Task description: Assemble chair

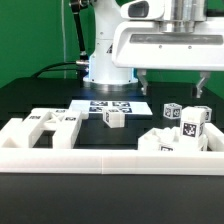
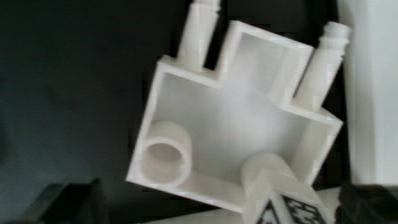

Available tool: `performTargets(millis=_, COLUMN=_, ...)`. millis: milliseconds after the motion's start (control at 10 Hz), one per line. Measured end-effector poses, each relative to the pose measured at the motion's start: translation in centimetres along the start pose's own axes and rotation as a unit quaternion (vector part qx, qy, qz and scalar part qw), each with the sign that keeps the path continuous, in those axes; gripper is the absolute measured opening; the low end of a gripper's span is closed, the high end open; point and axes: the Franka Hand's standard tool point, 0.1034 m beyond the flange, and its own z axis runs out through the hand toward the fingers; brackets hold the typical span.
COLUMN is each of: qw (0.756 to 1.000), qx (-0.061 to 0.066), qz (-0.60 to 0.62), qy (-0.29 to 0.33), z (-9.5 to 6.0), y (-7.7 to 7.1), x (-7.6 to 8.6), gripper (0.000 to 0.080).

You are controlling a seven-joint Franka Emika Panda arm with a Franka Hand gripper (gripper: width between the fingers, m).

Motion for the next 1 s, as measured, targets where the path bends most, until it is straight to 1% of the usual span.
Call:
performTargets(millis=100, qw=1.000, qx=0.000, qz=-0.002, qy=-0.001, z=0.0, y=0.9, x=0.1, gripper=0.0649)
performTargets(millis=300, qw=1.000, qx=0.000, qz=-0.005, qy=-0.002, z=0.2, y=0.6, x=0.0, gripper=0.0649)
performTargets(millis=700, qw=1.000, qx=-0.001, qz=-0.018, qy=-0.003, z=0.2, y=0.8, x=-0.1, gripper=0.0649)
performTargets(millis=800, qw=0.998, qx=-0.001, qz=-0.064, qy=-0.006, z=0.2, y=1.6, x=-0.5, gripper=0.0649)
performTargets(millis=1000, qw=0.990, qx=-0.001, qz=-0.140, qy=-0.016, z=0.5, y=2.6, x=-2.0, gripper=0.0649)
